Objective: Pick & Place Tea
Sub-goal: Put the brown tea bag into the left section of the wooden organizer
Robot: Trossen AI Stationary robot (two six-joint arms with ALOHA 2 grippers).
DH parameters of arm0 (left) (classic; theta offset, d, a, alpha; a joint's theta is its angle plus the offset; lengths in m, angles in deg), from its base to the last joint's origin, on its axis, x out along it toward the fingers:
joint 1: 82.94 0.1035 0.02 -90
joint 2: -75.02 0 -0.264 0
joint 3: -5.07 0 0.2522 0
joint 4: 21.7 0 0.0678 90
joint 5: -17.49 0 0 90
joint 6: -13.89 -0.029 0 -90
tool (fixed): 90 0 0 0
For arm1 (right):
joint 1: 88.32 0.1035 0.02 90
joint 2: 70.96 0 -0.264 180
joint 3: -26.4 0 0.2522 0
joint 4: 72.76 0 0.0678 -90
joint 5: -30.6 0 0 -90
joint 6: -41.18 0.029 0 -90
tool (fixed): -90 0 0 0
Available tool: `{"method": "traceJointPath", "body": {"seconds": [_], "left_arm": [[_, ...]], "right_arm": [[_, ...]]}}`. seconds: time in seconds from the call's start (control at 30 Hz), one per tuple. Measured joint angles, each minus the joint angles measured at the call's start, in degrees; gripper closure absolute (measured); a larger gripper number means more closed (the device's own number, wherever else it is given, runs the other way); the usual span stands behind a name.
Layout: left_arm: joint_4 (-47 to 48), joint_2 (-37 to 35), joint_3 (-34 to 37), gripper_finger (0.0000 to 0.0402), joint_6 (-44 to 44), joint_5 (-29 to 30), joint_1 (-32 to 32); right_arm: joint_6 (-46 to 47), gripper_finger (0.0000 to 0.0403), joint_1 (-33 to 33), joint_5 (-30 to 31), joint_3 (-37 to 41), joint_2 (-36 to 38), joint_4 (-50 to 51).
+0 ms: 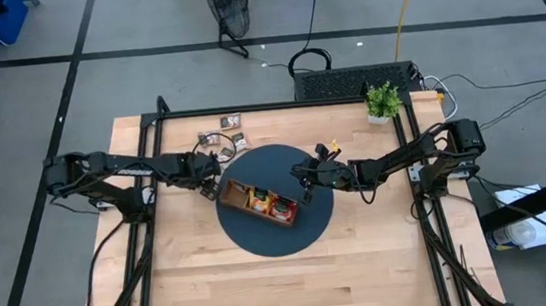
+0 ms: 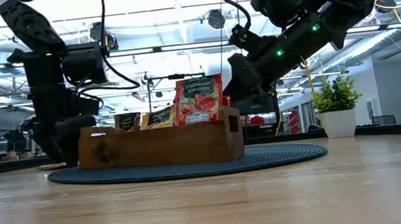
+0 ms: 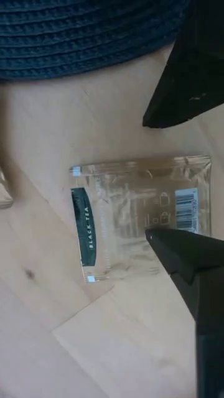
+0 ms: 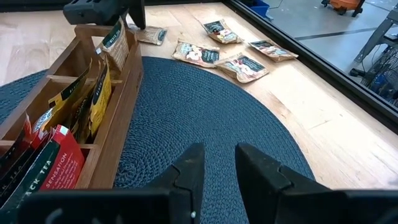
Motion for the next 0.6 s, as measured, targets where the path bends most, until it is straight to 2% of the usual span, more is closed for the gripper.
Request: {"method": "traceJointPath", "body": {"seconds": [0.13, 0.4, 0.53, 0.6], "left_arm": [[0.37, 0.1, 0.04, 0.0166, 0.89, -1.25, -0.15], [-1.34, 0.21, 0.07, 0.0307, 0.5, -3.28, -0.24], [-1.34, 0.22, 0.16, 0.0376, -1.04, -2.22, -0.18], [-1.36, 0.22, 0.2, 0.0392, -3.06, -1.5, -0.2]], "right_arm": [[0.12, 0.0326, 0.0, -0.02, 0.0, 0.0, -0.3], [0.12, 0.0326, 0.0, -0.11, 0.0, 0.0, -0.24], [0.14, 0.0326, 0.0, -0.13, 0.0, 0.0, 0.12], [0.13, 0.0326, 0.0, -0.11, 0.0, 0.0, 0.1]]}}
